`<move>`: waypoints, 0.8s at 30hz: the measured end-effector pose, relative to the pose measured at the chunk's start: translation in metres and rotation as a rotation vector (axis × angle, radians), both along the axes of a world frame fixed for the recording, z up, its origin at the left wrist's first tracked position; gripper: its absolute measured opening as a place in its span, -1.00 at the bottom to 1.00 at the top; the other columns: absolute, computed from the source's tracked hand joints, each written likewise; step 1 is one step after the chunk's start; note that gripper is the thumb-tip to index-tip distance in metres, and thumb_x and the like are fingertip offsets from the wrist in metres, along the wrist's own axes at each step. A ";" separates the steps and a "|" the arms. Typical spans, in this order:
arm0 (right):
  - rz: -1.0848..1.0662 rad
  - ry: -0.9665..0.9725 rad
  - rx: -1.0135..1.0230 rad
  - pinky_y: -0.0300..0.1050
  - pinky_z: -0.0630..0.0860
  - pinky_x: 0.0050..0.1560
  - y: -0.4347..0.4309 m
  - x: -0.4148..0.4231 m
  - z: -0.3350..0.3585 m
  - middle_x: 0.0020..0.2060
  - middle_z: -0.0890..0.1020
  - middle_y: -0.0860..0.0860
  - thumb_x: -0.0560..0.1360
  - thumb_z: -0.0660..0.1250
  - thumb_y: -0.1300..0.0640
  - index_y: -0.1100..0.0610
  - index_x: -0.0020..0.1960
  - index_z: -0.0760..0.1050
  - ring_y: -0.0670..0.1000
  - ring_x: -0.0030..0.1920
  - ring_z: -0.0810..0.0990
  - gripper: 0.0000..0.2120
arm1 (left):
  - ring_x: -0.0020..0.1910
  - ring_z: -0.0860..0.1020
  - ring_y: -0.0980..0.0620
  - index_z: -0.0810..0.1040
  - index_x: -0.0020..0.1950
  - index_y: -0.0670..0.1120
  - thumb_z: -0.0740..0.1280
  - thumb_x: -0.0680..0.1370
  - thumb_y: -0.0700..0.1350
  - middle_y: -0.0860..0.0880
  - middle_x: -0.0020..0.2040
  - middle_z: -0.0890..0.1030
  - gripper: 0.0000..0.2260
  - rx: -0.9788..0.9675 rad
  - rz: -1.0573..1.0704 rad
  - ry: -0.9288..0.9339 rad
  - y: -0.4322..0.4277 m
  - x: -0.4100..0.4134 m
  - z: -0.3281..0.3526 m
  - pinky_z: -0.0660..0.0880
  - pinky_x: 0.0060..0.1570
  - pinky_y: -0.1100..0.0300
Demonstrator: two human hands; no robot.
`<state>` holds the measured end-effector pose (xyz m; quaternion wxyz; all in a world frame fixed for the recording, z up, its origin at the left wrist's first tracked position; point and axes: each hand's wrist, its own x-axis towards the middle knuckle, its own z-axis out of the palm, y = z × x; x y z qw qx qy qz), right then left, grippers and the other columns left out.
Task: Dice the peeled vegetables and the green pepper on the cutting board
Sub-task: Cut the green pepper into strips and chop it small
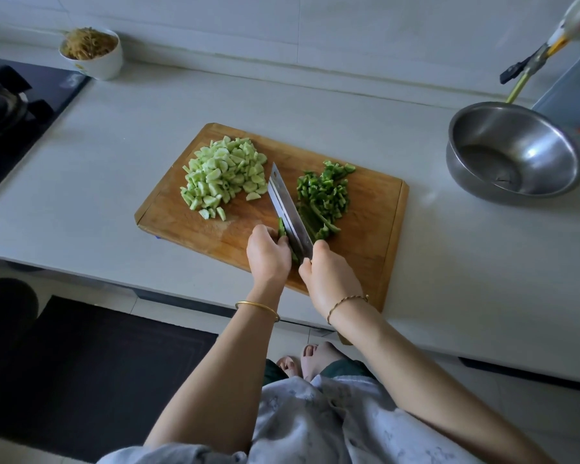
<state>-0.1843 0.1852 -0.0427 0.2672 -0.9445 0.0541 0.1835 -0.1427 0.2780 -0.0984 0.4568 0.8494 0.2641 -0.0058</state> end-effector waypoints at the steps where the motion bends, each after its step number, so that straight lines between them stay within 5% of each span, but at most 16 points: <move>1: -0.005 -0.001 0.003 -0.05 0.44 -0.31 -0.001 0.000 0.000 -0.31 0.44 0.03 0.65 0.07 0.13 0.16 -0.03 0.29 0.11 -0.25 0.53 -0.87 | -0.07 0.49 -0.02 0.45 0.04 -0.17 0.30 0.56 -0.19 -0.04 -0.05 0.52 -0.91 0.000 0.002 -0.003 0.000 -0.002 0.000 0.42 -0.11 0.18; 8: -0.091 -0.006 0.162 0.13 0.62 -0.23 -0.012 0.005 -0.006 -0.27 0.48 0.04 0.63 0.09 0.10 0.17 -0.01 0.34 0.10 -0.27 0.55 -0.86 | -0.17 0.49 0.04 0.42 -0.05 -0.10 0.29 0.57 -0.18 0.04 -0.17 0.49 -0.94 -0.076 0.052 -0.038 -0.006 -0.010 0.000 0.40 -0.20 0.22; 14: -0.154 0.002 0.427 -0.26 0.35 -0.59 -0.042 0.007 -0.005 -0.40 0.44 0.05 0.63 0.14 0.11 0.10 -0.15 0.30 -0.10 -0.57 0.35 -0.82 | -0.10 0.53 -0.07 0.39 -0.04 -0.09 0.28 0.58 -0.17 -0.02 -0.11 0.51 -0.93 -0.185 0.159 -0.040 -0.005 -0.006 0.002 0.51 -0.08 0.07; 19: -0.188 -0.046 0.511 -0.26 0.29 -0.63 -0.069 0.016 0.011 -0.45 0.43 0.06 0.63 0.14 0.12 0.07 -0.20 0.25 -0.03 -0.61 0.34 -0.78 | -0.12 0.54 -0.18 0.33 -0.15 -0.04 0.28 0.57 -0.15 -0.05 -0.16 0.49 -0.85 -0.180 0.137 -0.005 -0.005 -0.002 0.005 0.56 -0.08 -0.13; 24: -0.165 -0.066 0.467 -0.28 0.30 -0.63 -0.093 0.028 0.015 -0.44 0.45 0.06 0.63 0.14 0.09 0.03 -0.21 0.24 -0.01 -0.60 0.37 -0.76 | -0.06 0.52 -0.08 0.37 0.12 -0.12 0.27 0.55 -0.20 -0.06 -0.04 0.52 -0.83 -0.077 0.079 0.000 -0.009 0.000 0.008 0.50 -0.14 0.06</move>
